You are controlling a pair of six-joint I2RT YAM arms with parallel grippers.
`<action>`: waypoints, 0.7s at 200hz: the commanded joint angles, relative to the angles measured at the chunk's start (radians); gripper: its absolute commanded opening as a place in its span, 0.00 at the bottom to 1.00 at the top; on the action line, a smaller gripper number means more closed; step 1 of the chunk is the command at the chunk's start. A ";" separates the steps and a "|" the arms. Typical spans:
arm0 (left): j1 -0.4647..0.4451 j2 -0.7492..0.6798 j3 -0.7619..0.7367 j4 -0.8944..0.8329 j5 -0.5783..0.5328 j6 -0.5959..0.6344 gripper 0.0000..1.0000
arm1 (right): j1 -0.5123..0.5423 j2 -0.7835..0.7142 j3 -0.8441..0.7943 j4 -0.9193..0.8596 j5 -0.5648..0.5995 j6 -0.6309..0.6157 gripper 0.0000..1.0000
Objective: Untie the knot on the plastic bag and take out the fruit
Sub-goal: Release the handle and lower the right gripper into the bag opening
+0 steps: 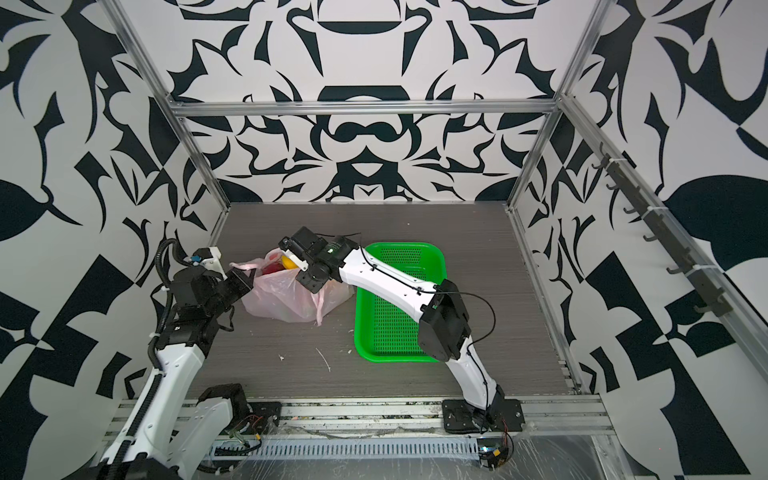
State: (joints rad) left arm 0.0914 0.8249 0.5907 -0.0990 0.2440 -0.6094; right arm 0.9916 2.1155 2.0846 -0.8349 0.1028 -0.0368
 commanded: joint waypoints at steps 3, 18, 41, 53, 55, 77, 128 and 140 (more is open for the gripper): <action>0.002 0.000 0.029 -0.011 0.008 0.011 0.00 | 0.016 -0.068 -0.030 0.059 -0.037 -0.047 0.16; 0.002 0.006 0.033 -0.022 0.004 0.017 0.00 | 0.037 -0.098 -0.074 0.084 -0.066 -0.087 0.10; 0.002 0.024 0.050 -0.056 -0.006 0.025 0.00 | 0.074 -0.138 -0.138 0.095 -0.102 -0.146 0.06; 0.002 0.036 0.059 -0.073 -0.011 0.028 0.00 | 0.092 -0.156 -0.171 0.093 -0.117 -0.172 0.04; 0.002 0.037 0.061 -0.075 -0.012 0.028 0.00 | 0.095 -0.158 -0.176 0.093 -0.121 -0.177 0.03; 0.002 0.054 0.070 -0.098 -0.019 0.032 0.00 | 0.116 -0.191 -0.251 0.092 -0.170 -0.207 0.01; 0.002 0.040 0.046 -0.147 -0.023 0.021 0.00 | 0.132 -0.220 -0.414 0.084 -0.260 -0.216 0.00; 0.002 0.031 0.040 -0.168 -0.023 0.022 0.00 | 0.132 -0.215 -0.440 0.085 -0.268 -0.216 0.00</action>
State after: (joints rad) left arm 0.0856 0.8761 0.6300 -0.2283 0.2497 -0.5915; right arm 1.1255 1.9247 1.6947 -0.6975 -0.1101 -0.2371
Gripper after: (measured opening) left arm 0.049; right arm 0.042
